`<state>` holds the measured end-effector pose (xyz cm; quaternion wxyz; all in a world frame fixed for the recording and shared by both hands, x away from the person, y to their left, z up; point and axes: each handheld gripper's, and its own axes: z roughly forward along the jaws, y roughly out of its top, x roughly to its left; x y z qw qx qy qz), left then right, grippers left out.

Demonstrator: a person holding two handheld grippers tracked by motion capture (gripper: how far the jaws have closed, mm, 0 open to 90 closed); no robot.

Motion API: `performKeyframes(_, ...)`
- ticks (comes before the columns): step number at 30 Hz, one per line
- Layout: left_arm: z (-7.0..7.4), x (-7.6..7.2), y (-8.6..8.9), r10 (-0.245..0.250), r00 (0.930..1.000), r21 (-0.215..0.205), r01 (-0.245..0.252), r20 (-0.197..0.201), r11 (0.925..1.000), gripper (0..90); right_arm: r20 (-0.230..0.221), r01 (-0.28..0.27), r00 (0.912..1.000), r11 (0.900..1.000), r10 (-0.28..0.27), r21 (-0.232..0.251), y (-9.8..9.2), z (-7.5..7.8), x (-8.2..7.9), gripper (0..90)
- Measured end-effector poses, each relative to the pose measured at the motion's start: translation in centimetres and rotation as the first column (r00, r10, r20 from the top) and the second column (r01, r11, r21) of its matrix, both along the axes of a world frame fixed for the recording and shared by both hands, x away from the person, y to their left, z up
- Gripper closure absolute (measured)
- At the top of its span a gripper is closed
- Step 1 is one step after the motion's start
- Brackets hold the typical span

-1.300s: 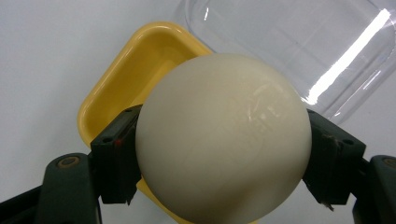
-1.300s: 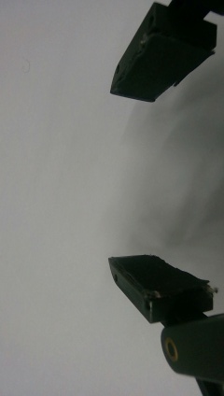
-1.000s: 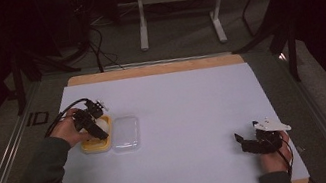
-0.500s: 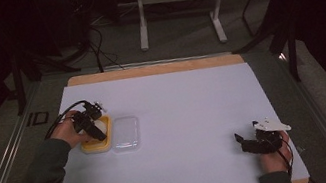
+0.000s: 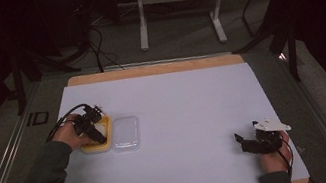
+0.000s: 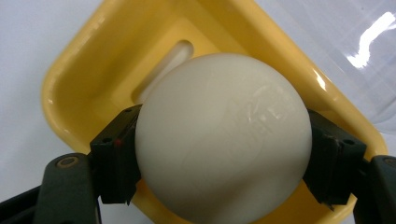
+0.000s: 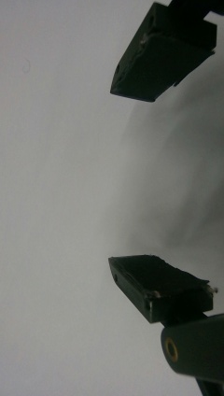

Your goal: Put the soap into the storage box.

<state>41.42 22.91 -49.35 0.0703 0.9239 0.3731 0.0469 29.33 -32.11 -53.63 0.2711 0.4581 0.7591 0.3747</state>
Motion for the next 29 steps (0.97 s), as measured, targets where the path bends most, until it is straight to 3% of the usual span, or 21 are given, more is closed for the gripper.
performKeyframes(8,0.0,-0.3,0.2,-0.019,0.9994,-0.015,0.020,0.027,0.9997,21.0,-0.001,-0.002,1.0000,1.000,0.002,0.000,0.0,0.0,0.0,14.7)
performKeyframes(14,1.1,-0.4,0.4,-0.012,0.9979,-0.025,0.014,0.063,0.9996,11.5,-0.001,-0.004,1.0000,1.000,0.004,-0.001,0.0,0.0,0.0,14.7)
performKeyframes(20,2.3,-0.7,0.7,-0.013,0.9948,-0.026,0.016,0.101,0.9995,9.0,0.001,-0.007,1.0000,1.000,0.007,-0.003,0.0,0.0,0.0,14.7)
performKeyframes(26,4.5,-1.8,1.1,-0.010,0.9830,-0.106,0.030,0.183,0.9939,15.5,0.001,-0.005,1.0000,1.000,0.005,-0.003,0.0,0.0,0.0,14.7)
performKeyframes(29,5.3,-3.0,1.0,-0.024,0.9707,-0.123,0.055,0.239,0.9909,16.4,-0.002,-0.001,1.0000,1.000,0.001,-0.007,0.1,0.0,0.0,14.7)
